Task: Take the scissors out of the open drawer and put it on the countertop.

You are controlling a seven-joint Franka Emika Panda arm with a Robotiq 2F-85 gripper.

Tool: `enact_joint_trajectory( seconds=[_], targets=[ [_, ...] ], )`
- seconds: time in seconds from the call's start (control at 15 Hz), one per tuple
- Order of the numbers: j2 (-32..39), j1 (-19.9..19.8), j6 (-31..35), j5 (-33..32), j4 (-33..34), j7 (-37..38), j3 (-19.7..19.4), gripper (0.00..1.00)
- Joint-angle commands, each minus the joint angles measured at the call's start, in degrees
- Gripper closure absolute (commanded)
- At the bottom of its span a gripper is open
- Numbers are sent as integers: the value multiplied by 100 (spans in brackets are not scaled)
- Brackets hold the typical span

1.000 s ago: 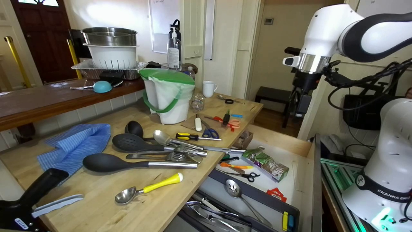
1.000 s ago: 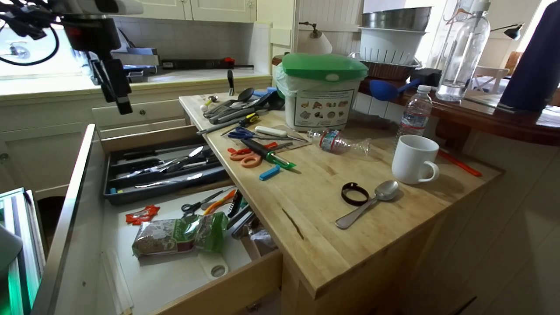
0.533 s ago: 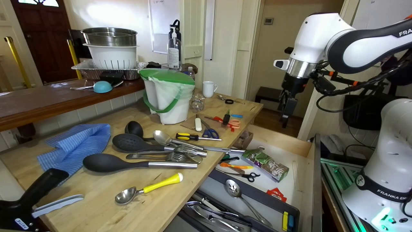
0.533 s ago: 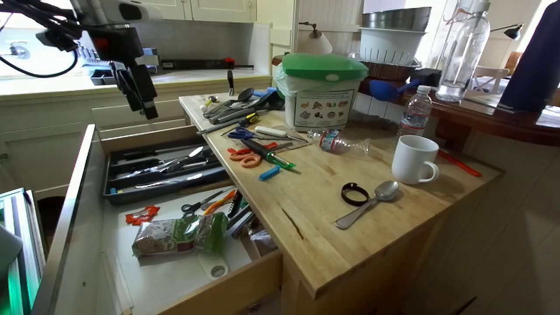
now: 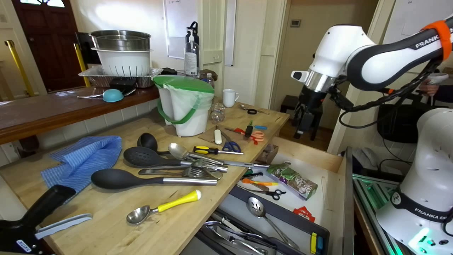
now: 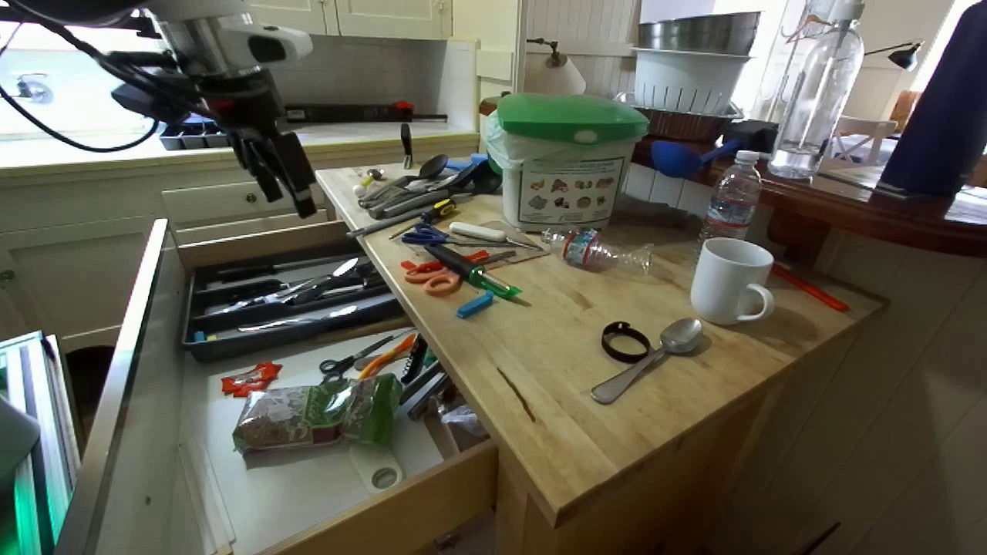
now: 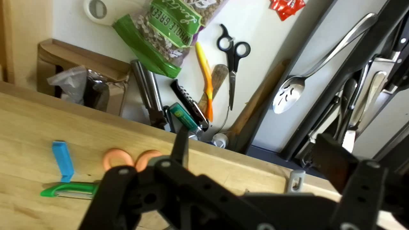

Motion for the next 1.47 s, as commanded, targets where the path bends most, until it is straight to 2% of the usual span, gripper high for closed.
enact_joint_trajectory(
  seconds=[0.0,0.07,0.27,0.53,0.6,0.87,0.93,1.07,1.4],
  targets=[
    [965,448,745,495,1,-793,-362,0],
    [1211,563,856,645,1,-969,-398,0],
    [1970,673,1122,770,-2,-961,-157,0],
    [2725,723,1385,932,0,-564,254,0],
    [2373,571,1150,790,4,-749,229,0],
    [2506,527,1175,789,80,-723,314,0],
    [2585,430,1701,226,82,-389,458,0],
    [2789,291,2443,-297,90,-228,536,0],
    [3670,42,4276,-734,78,359,384,0]
  ],
)
